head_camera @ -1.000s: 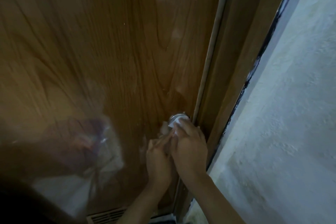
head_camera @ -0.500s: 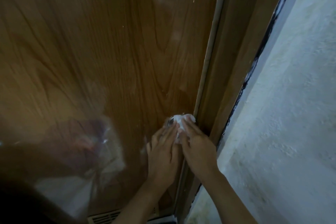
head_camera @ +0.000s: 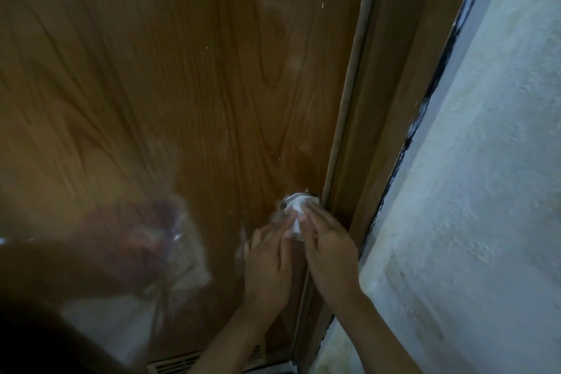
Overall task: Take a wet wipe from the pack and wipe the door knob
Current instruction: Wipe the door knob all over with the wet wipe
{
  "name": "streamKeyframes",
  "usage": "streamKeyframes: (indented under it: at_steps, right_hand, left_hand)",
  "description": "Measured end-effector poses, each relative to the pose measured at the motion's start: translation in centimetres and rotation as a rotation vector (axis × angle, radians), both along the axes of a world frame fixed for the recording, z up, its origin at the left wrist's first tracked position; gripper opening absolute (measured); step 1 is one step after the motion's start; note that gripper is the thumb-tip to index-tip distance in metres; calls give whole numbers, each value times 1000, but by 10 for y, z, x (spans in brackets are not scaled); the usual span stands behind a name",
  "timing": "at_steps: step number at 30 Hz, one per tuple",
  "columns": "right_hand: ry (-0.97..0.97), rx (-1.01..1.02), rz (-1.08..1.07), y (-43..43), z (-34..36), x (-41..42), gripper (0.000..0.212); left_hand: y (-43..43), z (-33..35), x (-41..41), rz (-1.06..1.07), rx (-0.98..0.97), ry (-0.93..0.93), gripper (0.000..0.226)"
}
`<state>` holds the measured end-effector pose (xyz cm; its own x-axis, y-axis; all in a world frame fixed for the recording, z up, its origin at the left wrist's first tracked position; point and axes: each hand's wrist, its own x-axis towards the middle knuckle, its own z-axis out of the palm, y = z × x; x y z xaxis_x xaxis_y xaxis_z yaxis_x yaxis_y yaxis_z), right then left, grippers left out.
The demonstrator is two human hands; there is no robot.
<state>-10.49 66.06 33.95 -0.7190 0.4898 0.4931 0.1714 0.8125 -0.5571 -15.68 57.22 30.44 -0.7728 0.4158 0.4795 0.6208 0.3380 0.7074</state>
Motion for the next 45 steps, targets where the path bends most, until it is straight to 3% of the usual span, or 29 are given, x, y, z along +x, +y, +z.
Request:
streamKeyframes:
  at_steps: [3,6,8,12,16,22,26,30,33,36,39,45]
  right_hand:
    - [63,336,-20,-8,-7,-3,36]
    - [151,392,-17,-6,-8,2,30]
    - [193,328,-19,-1,-12,8,24]
    - [234,32,-105,5,-9,17,26]
    - [269,-171,-191,7,-11,15,3]
    - [235,-302,-118,-1,-15,9,9]
    - [214,-202,21,-15,-18,15,19]
    - [192,-177,-109,-9,-24,18,7]
    - [198,-166,-180,-1,-16,15,7]
    - [219,-107,-111,-9,-12,12,11]
    - [184,-132,-59,-13,-17,13,12]
    - [224,-144,-203,-1,-8,13,9]
  left_hand:
    - [0,1,-1,-14,174,-131,29]
    - [2,3,2,-74,239,-236,31]
    - [2,5,4,-92,260,-229,31]
    - [1,14,2,-62,93,17,39]
    - [1,17,1,-87,-122,168,39]
    - [-5,14,0,-93,25,148,29]
    - [-5,9,-1,-37,147,47,14]
    - [-3,5,2,-53,153,6,10]
    - [-2,3,1,-39,192,-34,21]
    - [-1,1,-1,-6,224,-78,43]
    - [-1,0,0,-10,232,-117,42]
    - [0,6,-1,2,207,-106,44]
